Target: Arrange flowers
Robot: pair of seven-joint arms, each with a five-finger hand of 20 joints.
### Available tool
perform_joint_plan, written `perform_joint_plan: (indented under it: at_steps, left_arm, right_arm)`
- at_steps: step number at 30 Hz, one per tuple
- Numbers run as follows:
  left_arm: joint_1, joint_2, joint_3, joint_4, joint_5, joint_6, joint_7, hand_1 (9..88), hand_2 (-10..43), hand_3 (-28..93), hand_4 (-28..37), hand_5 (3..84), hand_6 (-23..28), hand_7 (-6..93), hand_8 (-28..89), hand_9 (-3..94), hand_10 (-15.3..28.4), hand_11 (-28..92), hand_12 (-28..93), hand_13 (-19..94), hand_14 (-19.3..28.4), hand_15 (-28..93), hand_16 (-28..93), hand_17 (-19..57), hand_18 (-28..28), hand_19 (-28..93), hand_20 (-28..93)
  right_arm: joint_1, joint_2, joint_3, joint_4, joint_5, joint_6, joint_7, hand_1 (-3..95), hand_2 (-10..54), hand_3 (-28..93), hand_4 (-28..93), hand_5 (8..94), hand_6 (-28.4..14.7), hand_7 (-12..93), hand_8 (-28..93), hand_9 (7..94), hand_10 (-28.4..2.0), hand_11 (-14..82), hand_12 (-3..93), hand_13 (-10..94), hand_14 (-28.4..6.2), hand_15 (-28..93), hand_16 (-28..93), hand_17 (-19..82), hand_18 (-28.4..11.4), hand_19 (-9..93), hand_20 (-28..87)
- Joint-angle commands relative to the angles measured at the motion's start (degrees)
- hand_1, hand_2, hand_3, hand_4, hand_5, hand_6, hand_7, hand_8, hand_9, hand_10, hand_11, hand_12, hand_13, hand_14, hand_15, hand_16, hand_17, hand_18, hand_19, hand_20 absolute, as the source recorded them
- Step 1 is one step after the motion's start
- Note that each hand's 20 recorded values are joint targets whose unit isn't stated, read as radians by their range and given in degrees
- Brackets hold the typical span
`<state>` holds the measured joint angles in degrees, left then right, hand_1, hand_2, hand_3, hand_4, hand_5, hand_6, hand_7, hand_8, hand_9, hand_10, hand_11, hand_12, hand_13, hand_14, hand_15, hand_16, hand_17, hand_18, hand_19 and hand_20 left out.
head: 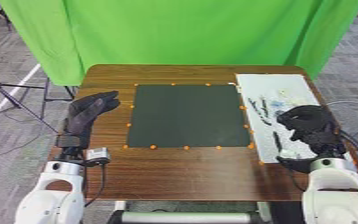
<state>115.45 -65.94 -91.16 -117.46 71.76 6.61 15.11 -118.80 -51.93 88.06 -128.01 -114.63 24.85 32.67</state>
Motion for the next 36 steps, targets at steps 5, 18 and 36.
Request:
perform_joint_plan:
  at_steps: [5, 18, 36]
  left_arm:
    - [1.81, 0.49, -1.35, -1.15, 0.83, -1.02, -2.36, 32.2, 9.0, 60, -19.2, 53.1, 5.8, 15.4, -7, 54.1, 16.7, 23, 10, 45, 20.0, 22, -4, 10.5, 16.1, 28, 16]
    - [2.79, 0.26, -2.43, -1.9, 1.67, -3.24, -4.52, 32.1, 9.0, 59, -19.0, 53.0, 5.9, 15.1, -7, 54.0, 16.9, 22, 10, 45, 20.3, 22, -4, 10.4, 16.4, 28, 16]
    - [2.69, 0.2, -2.95, -2.0, 1.49, -5.22, -6.13, 32.1, 8.8, 59, -18.9, 53.0, 6.0, 14.8, -7, 53.9, 17.1, 22, 10, 45, 20.5, 22, -4, 10.2, 16.6, 29, 16]
  right_arm:
    - [1.81, 1.22, -2.93, 3.32, -7.99, -6.03, 7.78, 48.4, -9.5, 57, -15, 64.7, -1.8, 25, 15, 73.2, -13.6, 32.7, 31.8, 81, -6.6, 56, 31, 56, -12.3, 88, 43]
    - [-1.11, -0.76, -2.72, 6.44, -11.99, -11.04, 10.91, 50.0, -9.5, 55, -15, 65.0, -1.4, 26, 20, 75.4, -13.1, 33.5, 33.0, 82, -5.6, 56, 31, 57, -12.2, 89, 42]
    - [-2.29, -3.05, -5.43, 8.32, -11.11, -13.7, 12.08, 60.9, -9.5, 40, -7, 62.8, -1.4, 30, 26, 79.2, -10.4, 25.1, 49.3, 84, -4.5, 56, 32, 59, -11.2, 91, 41]
